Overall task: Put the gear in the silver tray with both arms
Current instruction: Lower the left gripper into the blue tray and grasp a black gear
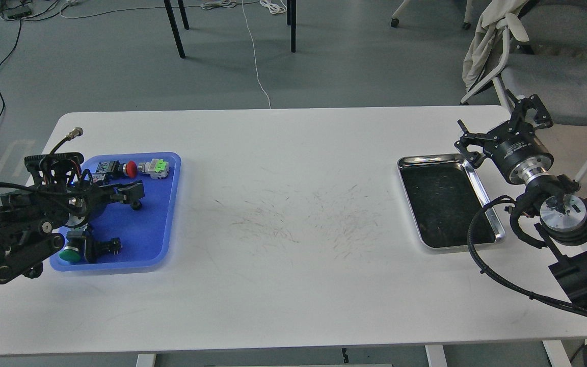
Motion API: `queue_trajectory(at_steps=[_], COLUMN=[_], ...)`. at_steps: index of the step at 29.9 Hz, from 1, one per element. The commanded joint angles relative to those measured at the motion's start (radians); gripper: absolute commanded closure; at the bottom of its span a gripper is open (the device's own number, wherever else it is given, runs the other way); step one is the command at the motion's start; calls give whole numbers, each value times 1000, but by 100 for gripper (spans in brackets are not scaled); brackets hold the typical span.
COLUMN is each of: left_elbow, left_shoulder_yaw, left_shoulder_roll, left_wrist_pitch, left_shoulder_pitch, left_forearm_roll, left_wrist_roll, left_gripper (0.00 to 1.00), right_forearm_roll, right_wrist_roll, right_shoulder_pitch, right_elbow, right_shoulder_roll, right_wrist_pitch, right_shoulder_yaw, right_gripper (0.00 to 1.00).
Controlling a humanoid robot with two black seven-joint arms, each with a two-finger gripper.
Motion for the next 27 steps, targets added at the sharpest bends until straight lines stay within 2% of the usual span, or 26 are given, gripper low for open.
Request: queue_trajectory(at_steps=[1,6,13,18,22,25,27], left_elbow=[48,109,203,258,258,258,258], left_shoulder_yaw=[0,5,8,10,28,29,29], left_shoulder_roll=[-27,-76,-133,-159,-161,-158,-156], left_wrist_pitch=[0,0,5,5,5,5,5], left_shoulder_pitch=[1,1,1,1,1,1,3], left_forearm_roll=[0,0,3,8,6,11,13], left_wrist_roll=[-8,-19,-57,-81,-83,-83,-81], left_gripper=[12,14,17,27,34,48,53], right_forearm_roll=[-1,0,-1,-1,-1,-1,-1], right_wrist_roll=[0,0,0,0,0,0,0], right_shoulder_pitch=[0,-3,-12,-18,-18,-18,-20], right_elbow=[-2,-3,-2,-2,-2,-2,-2], right_shoulder_roll=[0,0,0,0,0,0,0], right_wrist_pitch=[10,13,14,16,14,16,16], right_shoulder_yaw=[0,-2,-2,-2,-2,-3,-3], right_gripper=[0,0,0,0,0,0,0])
